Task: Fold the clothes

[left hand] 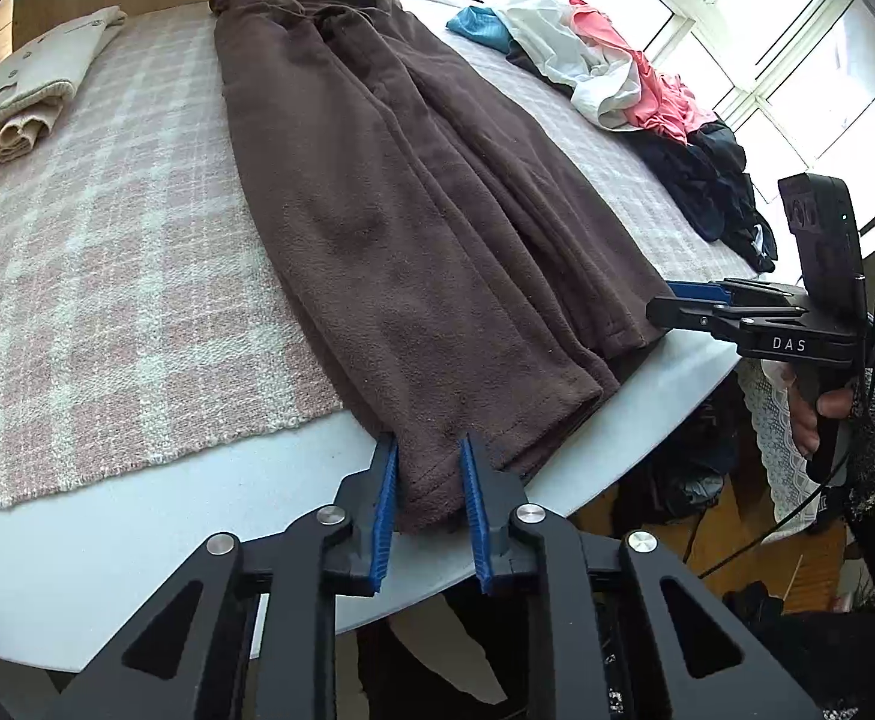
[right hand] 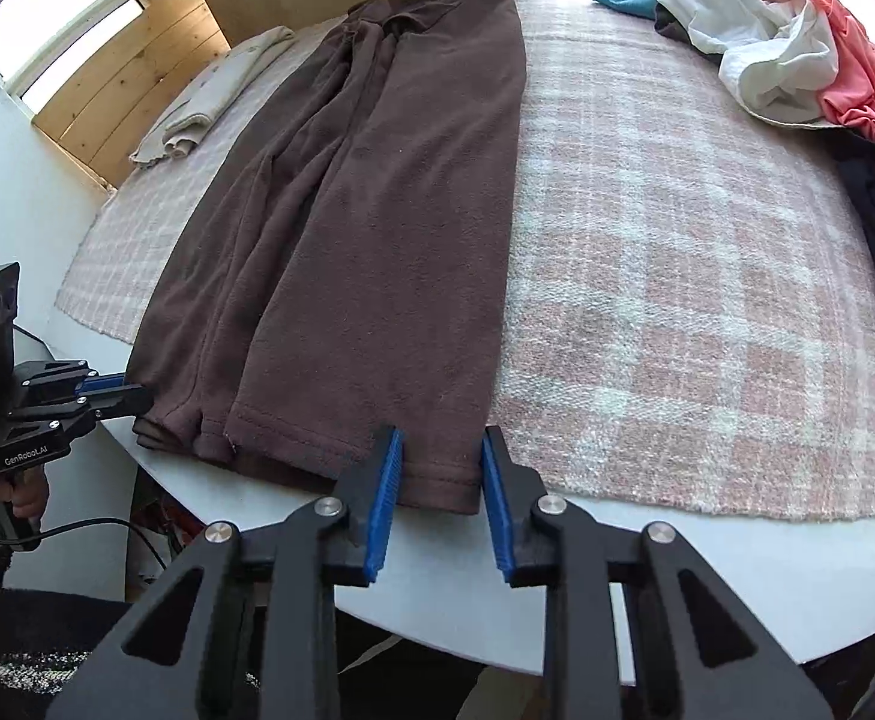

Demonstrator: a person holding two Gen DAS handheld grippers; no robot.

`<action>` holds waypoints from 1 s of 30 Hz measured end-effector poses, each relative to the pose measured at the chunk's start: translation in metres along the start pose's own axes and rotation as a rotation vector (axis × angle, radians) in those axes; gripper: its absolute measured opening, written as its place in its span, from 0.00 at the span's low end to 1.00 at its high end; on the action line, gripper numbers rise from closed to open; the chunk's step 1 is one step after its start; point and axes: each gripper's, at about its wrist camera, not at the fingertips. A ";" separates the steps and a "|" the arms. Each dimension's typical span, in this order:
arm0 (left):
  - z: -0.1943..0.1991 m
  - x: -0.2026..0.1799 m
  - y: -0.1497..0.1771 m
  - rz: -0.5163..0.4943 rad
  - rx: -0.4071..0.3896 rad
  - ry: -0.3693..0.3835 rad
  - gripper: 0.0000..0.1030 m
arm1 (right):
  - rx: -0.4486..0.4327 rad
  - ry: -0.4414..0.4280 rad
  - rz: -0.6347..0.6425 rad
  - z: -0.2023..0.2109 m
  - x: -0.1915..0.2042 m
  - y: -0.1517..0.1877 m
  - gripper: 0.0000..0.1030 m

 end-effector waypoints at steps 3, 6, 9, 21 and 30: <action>0.006 0.007 -0.003 0.025 -0.009 0.058 0.07 | -0.020 -0.118 -0.129 0.016 -0.022 0.000 0.11; 0.022 0.017 -0.008 0.077 -0.036 0.151 0.06 | -0.068 -0.232 -0.244 0.034 -0.033 -0.003 0.11; 0.043 0.025 -0.016 0.127 -0.073 0.243 0.04 | -0.129 -0.333 -0.318 0.052 -0.031 -0.014 0.11; 0.095 0.071 -0.150 0.133 -0.268 0.273 0.03 | -0.225 -0.450 -0.335 0.058 -0.052 -0.177 0.11; -0.019 0.141 -0.235 0.249 -0.109 0.075 0.07 | 0.111 -0.211 -0.304 -0.060 -0.088 -0.262 0.15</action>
Point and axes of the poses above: each gripper's, at about its wrist camera, not at the fingertips, and z roughly against the way its jaws point, x to its left, y to its underside, and after that the axes turned 1 degree about -x, right-handed
